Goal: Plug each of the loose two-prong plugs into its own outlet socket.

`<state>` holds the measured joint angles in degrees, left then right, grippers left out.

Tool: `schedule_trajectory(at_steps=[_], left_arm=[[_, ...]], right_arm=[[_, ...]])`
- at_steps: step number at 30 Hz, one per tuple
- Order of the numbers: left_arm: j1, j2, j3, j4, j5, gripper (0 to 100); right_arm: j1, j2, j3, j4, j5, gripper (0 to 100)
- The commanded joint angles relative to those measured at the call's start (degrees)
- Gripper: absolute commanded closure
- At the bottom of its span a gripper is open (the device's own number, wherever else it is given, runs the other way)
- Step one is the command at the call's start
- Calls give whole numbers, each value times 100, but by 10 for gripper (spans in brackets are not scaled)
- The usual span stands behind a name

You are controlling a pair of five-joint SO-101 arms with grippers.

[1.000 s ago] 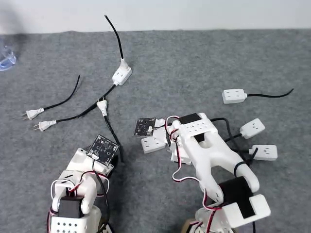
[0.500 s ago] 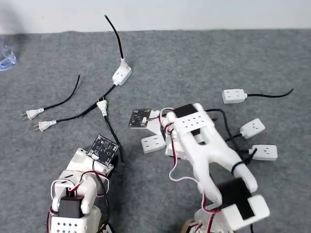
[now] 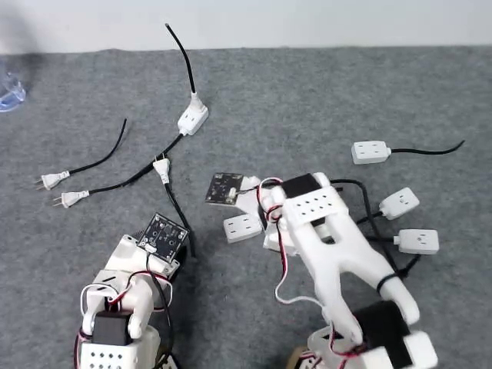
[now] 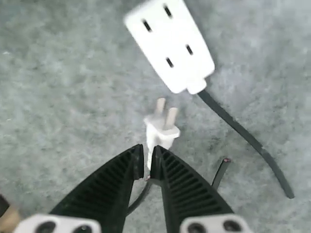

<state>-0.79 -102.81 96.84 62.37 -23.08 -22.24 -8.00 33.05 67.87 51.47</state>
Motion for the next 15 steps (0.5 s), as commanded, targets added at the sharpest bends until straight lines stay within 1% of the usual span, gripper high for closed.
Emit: schedule_trajectory(at_steps=[1, 5, 12, 15], left_arm=[[35, -44, -31, -18, 44, 764], [35, -44, -31, -18, 44, 764], [35, -44, -31, -18, 44, 764], [35, -44, -31, -18, 44, 764]], right_arm=[[207, 251, -53, -321, 167, 942], [224, 558, -62, -532, 185, 942], [251, 673, -193, -532, 185, 942], [251, 866, -193, -743, 185, 942]])
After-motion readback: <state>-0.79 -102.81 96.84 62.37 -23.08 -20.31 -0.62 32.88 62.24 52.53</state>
